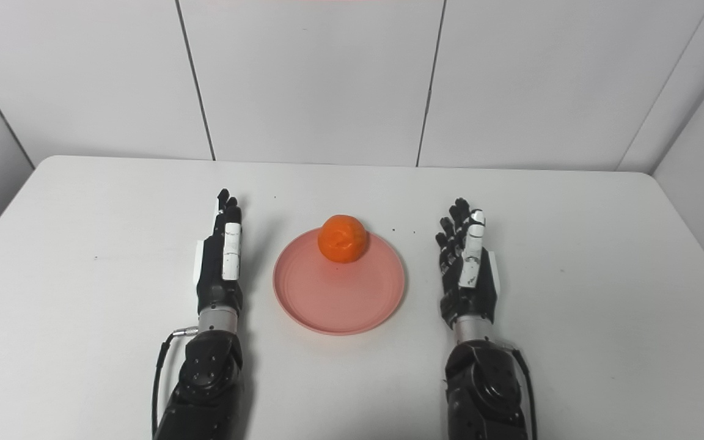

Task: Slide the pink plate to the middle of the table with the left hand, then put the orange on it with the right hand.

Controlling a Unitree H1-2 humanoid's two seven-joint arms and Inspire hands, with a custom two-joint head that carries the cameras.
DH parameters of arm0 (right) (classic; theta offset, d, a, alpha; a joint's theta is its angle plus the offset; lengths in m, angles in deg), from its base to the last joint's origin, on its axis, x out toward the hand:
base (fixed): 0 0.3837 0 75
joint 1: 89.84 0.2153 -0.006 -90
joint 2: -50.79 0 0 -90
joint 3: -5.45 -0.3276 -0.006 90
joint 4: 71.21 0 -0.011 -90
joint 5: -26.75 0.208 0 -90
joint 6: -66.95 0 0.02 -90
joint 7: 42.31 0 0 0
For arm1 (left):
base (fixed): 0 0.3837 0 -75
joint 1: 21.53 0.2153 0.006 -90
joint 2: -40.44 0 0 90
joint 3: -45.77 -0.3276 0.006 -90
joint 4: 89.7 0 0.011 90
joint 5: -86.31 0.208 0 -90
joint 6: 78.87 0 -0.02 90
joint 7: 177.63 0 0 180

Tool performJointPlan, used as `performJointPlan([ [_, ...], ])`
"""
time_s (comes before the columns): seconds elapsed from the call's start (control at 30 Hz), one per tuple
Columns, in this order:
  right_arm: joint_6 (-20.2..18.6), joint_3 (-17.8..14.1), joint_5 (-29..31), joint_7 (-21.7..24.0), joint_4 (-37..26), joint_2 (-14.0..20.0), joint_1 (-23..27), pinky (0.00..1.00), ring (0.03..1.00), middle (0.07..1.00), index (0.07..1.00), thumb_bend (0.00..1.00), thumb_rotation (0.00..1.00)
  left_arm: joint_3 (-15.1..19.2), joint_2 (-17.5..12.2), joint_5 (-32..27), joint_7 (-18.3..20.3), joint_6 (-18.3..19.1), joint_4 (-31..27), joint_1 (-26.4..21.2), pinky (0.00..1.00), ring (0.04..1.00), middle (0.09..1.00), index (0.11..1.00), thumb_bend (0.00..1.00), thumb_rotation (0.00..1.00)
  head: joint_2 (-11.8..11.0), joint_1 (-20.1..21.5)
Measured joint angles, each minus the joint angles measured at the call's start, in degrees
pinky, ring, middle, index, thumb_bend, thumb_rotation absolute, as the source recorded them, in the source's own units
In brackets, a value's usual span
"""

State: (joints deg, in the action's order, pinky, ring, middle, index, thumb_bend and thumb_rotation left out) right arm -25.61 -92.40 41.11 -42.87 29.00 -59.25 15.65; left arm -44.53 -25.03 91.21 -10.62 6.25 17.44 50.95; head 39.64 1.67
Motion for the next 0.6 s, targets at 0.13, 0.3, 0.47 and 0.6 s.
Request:
performJointPlan([
  [0.13,2.9,1.9,-2.8,0.3,1.5,1.3,-0.4,1.0,0.972,0.957,0.928,0.87,1.0,0.0,0.0,-0.1,0.1,0.0,0.0,0.0,1.0,1.0,1.0,1.0,0.95,1.0,0.1,0.2],
  [0.3,3.7,2.6,-4.4,0.4,2.2,1.6,-0.4,1.0,0.97,0.949,0.92,0.86,1.0,0.0,-0.1,-0.1,0.3,0.6,-0.1,0.0,1.0,1.0,1.0,1.0,0.95,1.0,0.1,0.3],
  [0.47,4.9,3.0,-6.2,0.1,3.1,1.8,-0.2,1.0,0.964,0.944,0.916,0.85,1.0,0.0,-0.2,-0.1,0.7,1.0,-0.1,0.1,1.0,1.0,1.0,1.0,0.95,1.0,0.0,0.4],
  [0.6,5.3,3.1,-6.8,-0.2,3.1,1.9,-0.1,1.0,0.96,0.945,0.917,0.85,1.0,0.0,-0.2,-0.1,1.1,1.0,-0.1,0.1,1.0,1.0,1.0,1.0,0.94,1.0,-0.1,0.4],
])
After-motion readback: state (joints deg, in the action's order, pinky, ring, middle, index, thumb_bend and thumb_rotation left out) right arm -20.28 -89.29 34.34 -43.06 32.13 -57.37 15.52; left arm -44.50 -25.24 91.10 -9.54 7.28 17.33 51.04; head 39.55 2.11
